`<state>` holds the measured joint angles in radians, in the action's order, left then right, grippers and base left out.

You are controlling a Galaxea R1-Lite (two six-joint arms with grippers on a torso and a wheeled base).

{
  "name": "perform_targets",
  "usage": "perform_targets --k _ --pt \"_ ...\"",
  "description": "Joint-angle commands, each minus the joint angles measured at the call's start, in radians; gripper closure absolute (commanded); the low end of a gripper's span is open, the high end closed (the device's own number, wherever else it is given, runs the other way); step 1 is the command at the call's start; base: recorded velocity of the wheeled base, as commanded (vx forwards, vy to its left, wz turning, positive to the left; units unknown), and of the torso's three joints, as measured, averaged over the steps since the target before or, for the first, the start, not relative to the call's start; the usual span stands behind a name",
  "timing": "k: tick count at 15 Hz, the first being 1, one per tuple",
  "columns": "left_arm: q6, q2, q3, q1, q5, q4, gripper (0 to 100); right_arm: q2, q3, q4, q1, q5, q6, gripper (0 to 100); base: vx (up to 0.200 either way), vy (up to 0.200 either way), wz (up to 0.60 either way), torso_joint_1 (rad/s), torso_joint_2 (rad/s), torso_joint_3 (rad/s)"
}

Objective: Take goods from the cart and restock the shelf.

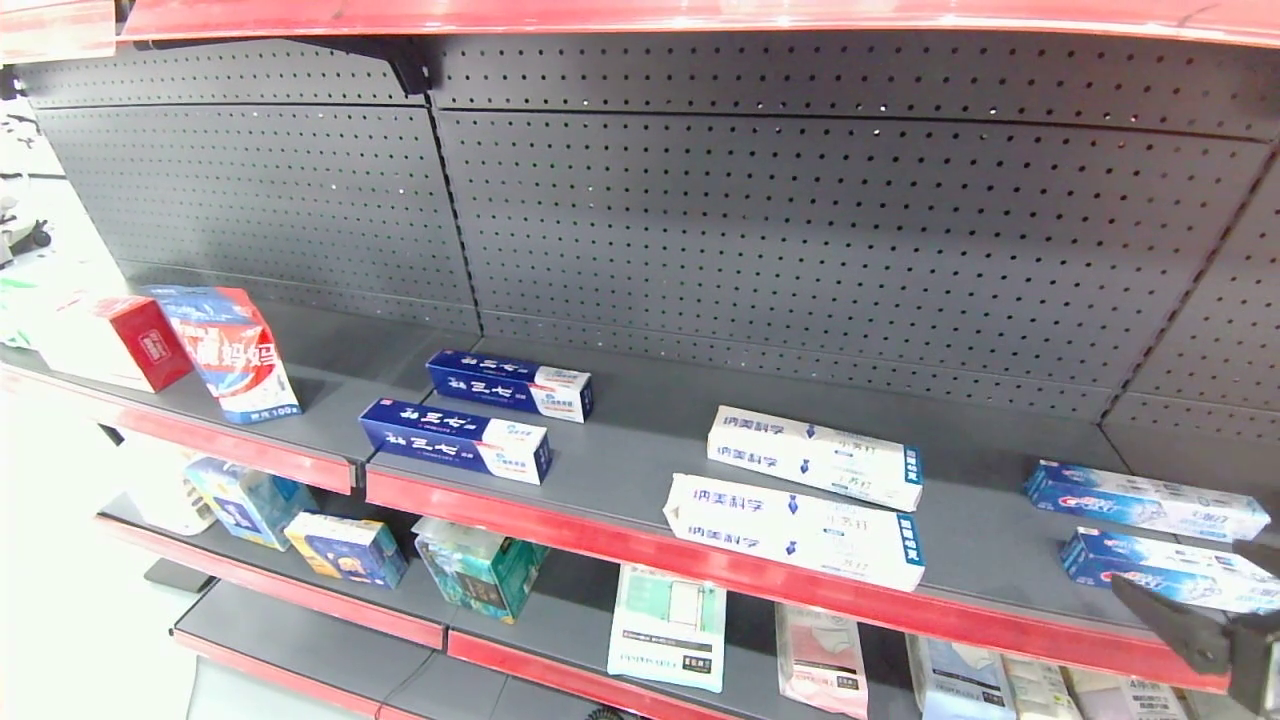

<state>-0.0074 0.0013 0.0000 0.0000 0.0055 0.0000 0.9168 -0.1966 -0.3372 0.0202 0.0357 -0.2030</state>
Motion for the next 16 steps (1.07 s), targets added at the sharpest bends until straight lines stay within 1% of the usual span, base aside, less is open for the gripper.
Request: perform_targets --k 1,3,5,7,8,9,13,14,16 --pt "0.000 0.000 0.000 0.000 0.001 0.000 0 -0.351 0.132 0.041 0.007 0.092 0.048 0 0.000 0.000 0.00 0.000 0.00 0.000" --pt "0.000 0.000 0.000 0.000 0.001 0.000 0 -0.455 0.140 0.050 0.010 0.032 0.047 0 0.000 0.000 0.00 0.000 0.00 0.000" --pt "0.000 0.000 0.000 0.000 0.001 0.000 0 -0.564 0.160 0.087 0.012 -0.030 0.047 0 0.000 0.000 0.00 0.000 0.00 0.000" --pt "0.000 0.000 0.000 0.000 0.001 0.000 0 -0.691 0.195 0.172 0.000 -0.007 0.060 0 0.000 0.000 0.00 0.000 0.00 0.000" --pt "0.000 0.000 0.000 0.000 0.001 0.000 0 -0.812 0.184 0.314 0.003 0.001 0.062 0 0.000 0.000 0.00 0.000 0.00 0.000" --pt "0.000 0.000 0.000 0.000 0.001 0.000 0 -0.817 0.148 0.394 0.004 0.000 0.057 0 0.000 0.000 0.00 0.000 0.00 0.000" --pt "0.000 0.000 0.000 0.000 0.001 0.000 0 -0.836 0.160 0.362 0.037 -0.019 0.074 0 0.000 0.000 0.00 0.000 0.00 0.000" --pt "0.000 0.000 0.000 0.000 0.001 0.000 0 -0.836 0.164 0.353 0.035 -0.060 0.102 0 0.000 0.000 0.00 0.000 0.00 0.000" --pt "0.006 0.000 0.000 0.000 -0.004 0.000 0 -0.836 0.166 0.346 0.035 -0.094 0.162 0 0.000 0.000 0.00 0.000 0.00 0.000"
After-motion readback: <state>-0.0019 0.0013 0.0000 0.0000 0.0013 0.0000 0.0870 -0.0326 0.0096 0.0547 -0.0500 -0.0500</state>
